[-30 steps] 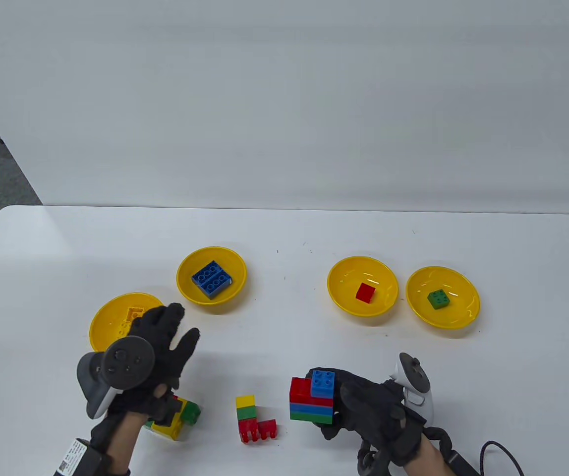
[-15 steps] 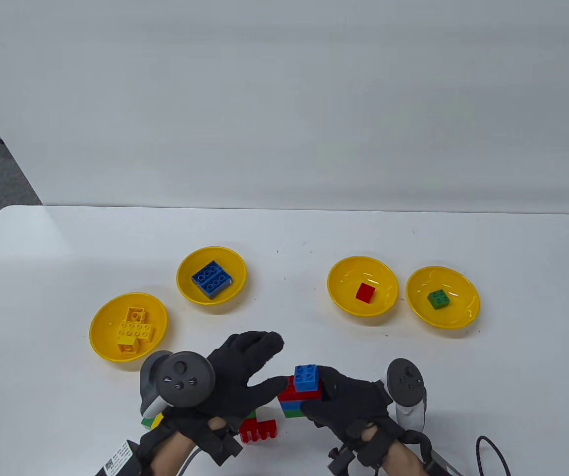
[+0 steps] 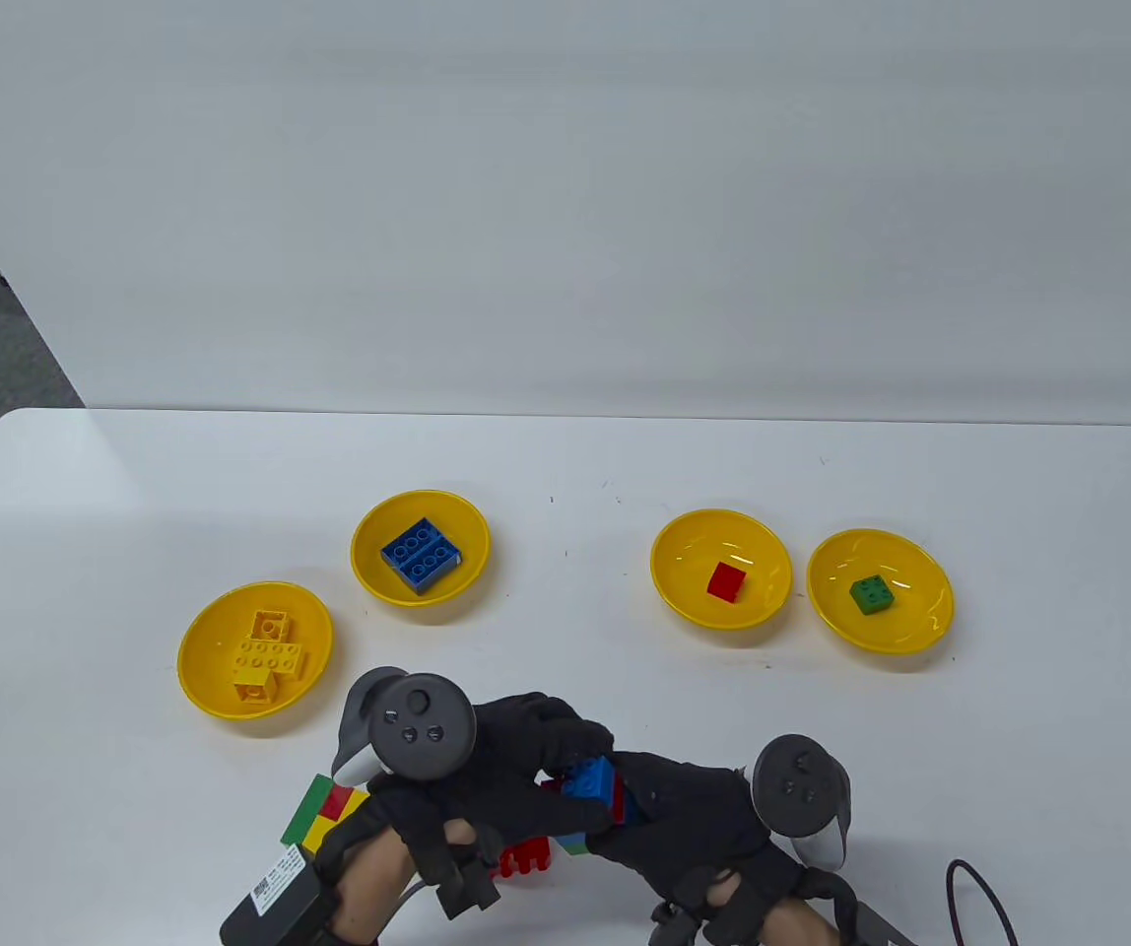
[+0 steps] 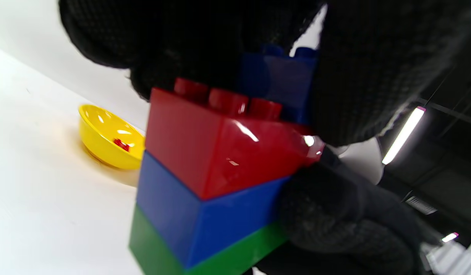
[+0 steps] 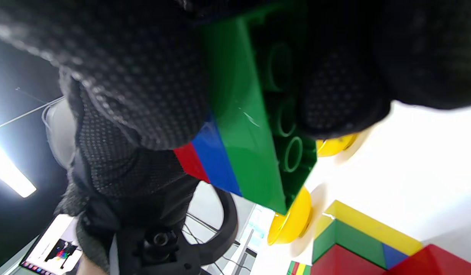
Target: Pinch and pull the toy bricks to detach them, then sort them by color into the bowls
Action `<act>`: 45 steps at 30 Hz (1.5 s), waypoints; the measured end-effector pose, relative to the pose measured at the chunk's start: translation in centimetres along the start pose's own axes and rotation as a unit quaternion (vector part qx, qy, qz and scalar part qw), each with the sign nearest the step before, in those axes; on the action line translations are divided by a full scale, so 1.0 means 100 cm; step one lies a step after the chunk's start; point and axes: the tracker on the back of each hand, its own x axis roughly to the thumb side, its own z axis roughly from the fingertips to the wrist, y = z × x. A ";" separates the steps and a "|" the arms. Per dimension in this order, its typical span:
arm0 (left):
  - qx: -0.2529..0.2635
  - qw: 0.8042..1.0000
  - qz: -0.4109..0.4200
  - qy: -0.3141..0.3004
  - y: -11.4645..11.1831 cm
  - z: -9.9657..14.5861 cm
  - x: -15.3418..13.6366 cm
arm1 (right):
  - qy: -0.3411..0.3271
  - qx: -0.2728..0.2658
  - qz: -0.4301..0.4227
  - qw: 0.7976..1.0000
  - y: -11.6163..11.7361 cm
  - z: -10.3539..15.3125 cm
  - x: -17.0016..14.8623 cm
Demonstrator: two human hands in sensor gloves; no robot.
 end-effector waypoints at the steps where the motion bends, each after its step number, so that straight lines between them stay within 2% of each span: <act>1: -0.009 1.000 0.030 0.003 0.001 0.000 -0.005 | -0.004 0.002 0.002 1.000 0.001 0.000 0.001; 4: -0.021 0.988 0.155 0.015 0.002 0.002 -0.022 | -0.022 0.005 0.012 1.000 -0.002 0.001 0.004; 7: -0.002 0.988 0.150 0.027 0.010 0.005 -0.026 | -0.018 -0.002 -0.010 1.000 -0.003 0.000 0.003; 8: 0.028 0.990 0.136 0.034 0.018 0.007 -0.026 | -0.015 -0.003 -0.003 1.000 -0.003 0.000 0.003; 9: 0.035 0.990 0.131 0.039 0.022 0.007 -0.025 | -0.016 -0.009 -0.001 1.000 -0.004 0.000 0.002; 13: 0.083 0.993 0.047 0.076 0.063 0.007 -0.012 | -0.010 -0.012 0.001 1.000 -0.009 0.002 0.000; 16: 0.124 0.984 -0.052 0.116 0.100 0.000 0.002 | -0.005 -0.011 0.003 1.000 -0.015 0.003 -0.002; 19: 0.155 0.963 -0.148 0.166 0.127 -0.010 0.005 | -0.002 -0.005 0.013 1.000 -0.018 0.004 -0.004; 22: 0.157 0.930 -0.232 0.239 0.142 -0.024 -0.013 | -0.005 0.002 0.031 0.999 -0.020 0.006 -0.003; 25: 0.128 0.891 -0.292 0.322 0.142 -0.034 -0.052 | -0.009 0.012 0.043 0.999 -0.020 0.006 -0.001; 27: 0.111 0.876 -0.304 0.358 0.137 -0.036 -0.083 | -0.012 0.018 0.056 0.998 -0.019 0.007 -0.001; 32: 0.089 0.852 -0.309 0.413 0.121 -0.041 -0.144 | -0.009 0.032 0.083 0.996 -0.017 0.006 -0.004; 35: 0.075 0.840 -0.313 0.437 0.114 -0.043 -0.164 | -0.004 0.039 0.092 0.995 -0.015 0.005 -0.007; 38: 0.080 0.835 -0.305 0.452 0.113 -0.041 -0.174 | 0.003 0.046 0.096 0.994 -0.013 0.005 -0.011; 41: 0.092 0.836 -0.306 0.445 0.117 -0.036 -0.168 | 0.006 0.050 0.100 0.994 -0.011 0.005 -0.013; 45: 0.142 0.851 -0.307 0.403 0.135 -0.022 -0.132 | 0.006 0.052 0.099 0.994 -0.008 0.004 -0.013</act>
